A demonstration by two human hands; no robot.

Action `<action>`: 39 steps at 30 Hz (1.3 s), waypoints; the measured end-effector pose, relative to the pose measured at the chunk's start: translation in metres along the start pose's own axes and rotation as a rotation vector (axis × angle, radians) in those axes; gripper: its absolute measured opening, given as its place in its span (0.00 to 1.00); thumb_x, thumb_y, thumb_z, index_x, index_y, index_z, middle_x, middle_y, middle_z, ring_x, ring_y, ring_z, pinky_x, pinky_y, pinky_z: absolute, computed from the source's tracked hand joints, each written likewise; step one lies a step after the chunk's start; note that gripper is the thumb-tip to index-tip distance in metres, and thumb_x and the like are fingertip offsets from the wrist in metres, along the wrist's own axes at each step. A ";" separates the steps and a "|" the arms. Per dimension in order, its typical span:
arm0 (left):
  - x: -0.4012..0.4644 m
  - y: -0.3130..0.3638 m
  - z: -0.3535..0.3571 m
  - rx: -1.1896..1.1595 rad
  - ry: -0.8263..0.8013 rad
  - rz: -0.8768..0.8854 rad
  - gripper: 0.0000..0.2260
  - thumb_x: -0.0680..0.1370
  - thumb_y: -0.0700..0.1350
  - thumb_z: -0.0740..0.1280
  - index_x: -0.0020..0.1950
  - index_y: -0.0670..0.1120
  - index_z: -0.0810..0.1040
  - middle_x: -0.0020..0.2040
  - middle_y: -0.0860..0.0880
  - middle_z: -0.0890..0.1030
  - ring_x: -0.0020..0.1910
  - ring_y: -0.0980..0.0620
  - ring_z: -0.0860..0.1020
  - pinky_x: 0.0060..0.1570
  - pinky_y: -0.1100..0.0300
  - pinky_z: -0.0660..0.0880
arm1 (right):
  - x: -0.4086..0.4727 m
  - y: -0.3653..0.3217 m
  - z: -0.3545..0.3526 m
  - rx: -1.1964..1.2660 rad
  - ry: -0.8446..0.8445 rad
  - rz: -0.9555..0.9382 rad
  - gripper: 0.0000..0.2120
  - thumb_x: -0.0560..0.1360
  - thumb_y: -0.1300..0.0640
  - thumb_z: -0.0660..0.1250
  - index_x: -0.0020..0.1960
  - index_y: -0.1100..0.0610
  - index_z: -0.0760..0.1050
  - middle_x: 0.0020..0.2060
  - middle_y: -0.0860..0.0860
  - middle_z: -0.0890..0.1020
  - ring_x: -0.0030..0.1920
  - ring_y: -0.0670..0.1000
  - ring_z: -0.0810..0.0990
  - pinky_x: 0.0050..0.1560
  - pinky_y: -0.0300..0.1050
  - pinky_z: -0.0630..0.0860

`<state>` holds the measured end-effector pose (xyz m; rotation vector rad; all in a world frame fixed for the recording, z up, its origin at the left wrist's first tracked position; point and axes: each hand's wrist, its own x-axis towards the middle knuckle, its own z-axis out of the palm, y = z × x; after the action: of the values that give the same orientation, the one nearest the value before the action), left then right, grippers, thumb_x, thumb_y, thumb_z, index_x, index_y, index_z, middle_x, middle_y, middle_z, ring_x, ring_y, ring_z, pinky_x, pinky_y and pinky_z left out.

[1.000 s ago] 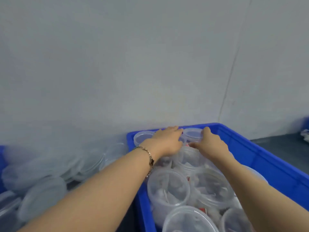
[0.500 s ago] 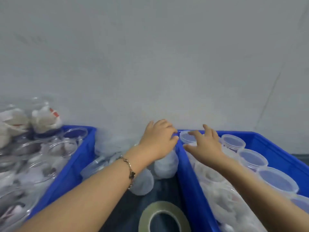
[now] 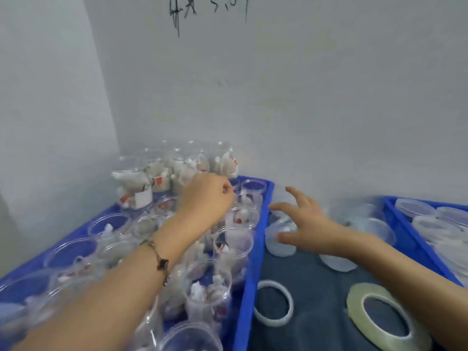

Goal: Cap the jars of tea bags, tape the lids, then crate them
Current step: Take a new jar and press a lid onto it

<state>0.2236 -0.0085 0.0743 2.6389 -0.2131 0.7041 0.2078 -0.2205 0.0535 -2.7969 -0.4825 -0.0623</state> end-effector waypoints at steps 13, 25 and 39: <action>0.021 -0.171 -0.012 -0.270 0.366 -0.624 0.48 0.63 0.51 0.79 0.73 0.38 0.54 0.68 0.36 0.65 0.68 0.39 0.63 0.66 0.46 0.65 | 0.115 -0.163 0.058 0.211 -0.133 -0.210 0.43 0.72 0.46 0.67 0.77 0.44 0.42 0.76 0.50 0.45 0.75 0.58 0.44 0.72 0.62 0.52; 0.048 -0.237 0.015 -0.411 0.291 -0.583 0.43 0.64 0.53 0.79 0.67 0.45 0.56 0.54 0.43 0.76 0.45 0.45 0.73 0.42 0.53 0.70 | 0.091 -0.150 0.053 0.081 -0.086 -0.226 0.42 0.73 0.45 0.65 0.75 0.42 0.39 0.76 0.49 0.44 0.75 0.57 0.41 0.71 0.64 0.48; -0.010 -0.010 0.006 -0.713 0.170 -0.347 0.45 0.59 0.60 0.75 0.69 0.44 0.62 0.52 0.47 0.79 0.49 0.47 0.79 0.49 0.51 0.77 | -0.001 -0.111 0.044 0.096 0.240 0.012 0.50 0.76 0.50 0.66 0.72 0.50 0.24 0.76 0.56 0.44 0.76 0.57 0.45 0.71 0.59 0.51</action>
<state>0.2201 -0.0019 0.0611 1.8629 0.0433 0.5879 0.1692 -0.1084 0.0431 -2.6522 -0.3989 -0.3581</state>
